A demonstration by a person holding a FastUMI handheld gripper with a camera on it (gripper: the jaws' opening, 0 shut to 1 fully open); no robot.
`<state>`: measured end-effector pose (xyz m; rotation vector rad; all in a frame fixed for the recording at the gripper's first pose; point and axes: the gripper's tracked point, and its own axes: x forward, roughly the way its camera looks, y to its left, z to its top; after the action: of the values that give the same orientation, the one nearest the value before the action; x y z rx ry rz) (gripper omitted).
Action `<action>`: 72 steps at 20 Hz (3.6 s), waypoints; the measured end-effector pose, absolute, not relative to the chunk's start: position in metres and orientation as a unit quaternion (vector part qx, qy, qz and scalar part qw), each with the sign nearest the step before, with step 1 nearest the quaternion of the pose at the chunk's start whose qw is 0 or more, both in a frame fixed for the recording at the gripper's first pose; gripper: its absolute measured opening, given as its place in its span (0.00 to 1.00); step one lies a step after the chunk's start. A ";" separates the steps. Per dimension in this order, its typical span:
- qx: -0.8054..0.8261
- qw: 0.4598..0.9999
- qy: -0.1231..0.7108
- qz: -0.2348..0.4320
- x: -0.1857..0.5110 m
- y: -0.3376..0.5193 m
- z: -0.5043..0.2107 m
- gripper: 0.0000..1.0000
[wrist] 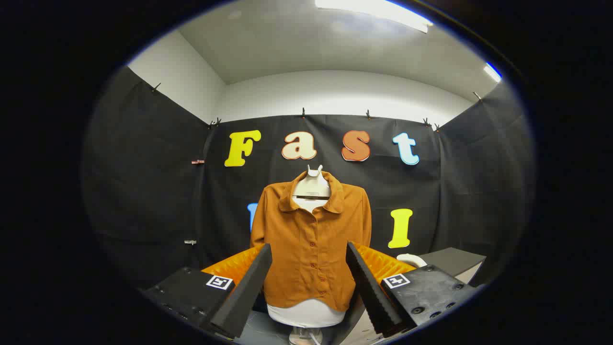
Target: Iron the clothes twice with a garment steamer, once on the left side and once on the right side.
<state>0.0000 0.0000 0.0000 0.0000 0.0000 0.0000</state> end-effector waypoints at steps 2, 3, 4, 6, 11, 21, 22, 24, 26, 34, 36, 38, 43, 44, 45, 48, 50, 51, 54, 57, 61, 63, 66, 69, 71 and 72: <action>0.003 1.000 -0.002 -0.006 -0.001 -0.002 0.003 0.98; 0.004 1.000 -0.004 -0.007 -0.001 -0.003 0.003 0.98; 0.005 1.000 -0.006 -0.009 -0.002 -0.004 0.004 0.97; 0.006 1.000 -0.008 -0.012 -0.002 -0.005 0.006 0.98; 0.006 1.000 -0.008 -0.015 -0.004 -0.005 0.006 0.98; 0.003 1.000 -0.012 -0.023 -0.007 -0.007 0.008 0.97; 0.002 1.000 -0.012 -0.024 -0.006 -0.007 0.009 0.97; 0.000 1.000 -0.013 -0.024 -0.007 -0.006 0.009 0.98; -0.001 1.000 -0.012 -0.023 -0.009 -0.004 0.009 0.98; -0.004 0.999 -0.004 -0.034 -0.004 -0.002 0.003 0.98; -0.006 0.999 -0.003 -0.040 -0.004 -0.002 0.002 0.98; -0.007 0.999 -0.002 -0.047 -0.001 0.000 0.001 0.98; -0.013 0.997 0.000 -0.072 0.006 0.004 -0.005 0.98; -0.013 0.997 0.002 -0.079 0.008 0.003 -0.006 0.98; -0.013 0.996 0.003 -0.086 0.010 0.003 -0.008 0.98; -0.012 0.994 0.008 -0.112 0.013 -0.004 -0.017 0.98; -0.013 0.991 0.016 -0.130 0.016 -0.010 -0.024 0.98; -0.015 0.990 0.019 -0.140 0.016 -0.015 -0.026 0.98; -0.018 0.985 0.023 -0.168 0.019 -0.038 -0.030 0.98; -0.022 0.981 0.029 -0.188 0.028 -0.066 -0.036 0.98; -0.019 0.981 0.031 -0.193 0.052 -0.110 -0.044 0.98; -0.021 0.981 0.035 -0.189 0.070 -0.138 -0.048 0.98; -0.013 0.981 0.051 -0.186 0.095 -0.187 -0.058 0.98; -0.007 0.980 0.071 -0.185 0.116 -0.235 -0.075 0.98; 0.000 0.979 0.085 -0.186 0.128 -0.265 -0.087 0.98; 0.003 0.978 0.093 -0.187 0.134 -0.279 -0.093 0.98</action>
<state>0.1344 -0.2788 -0.0933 0.0068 0.1871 -0.3766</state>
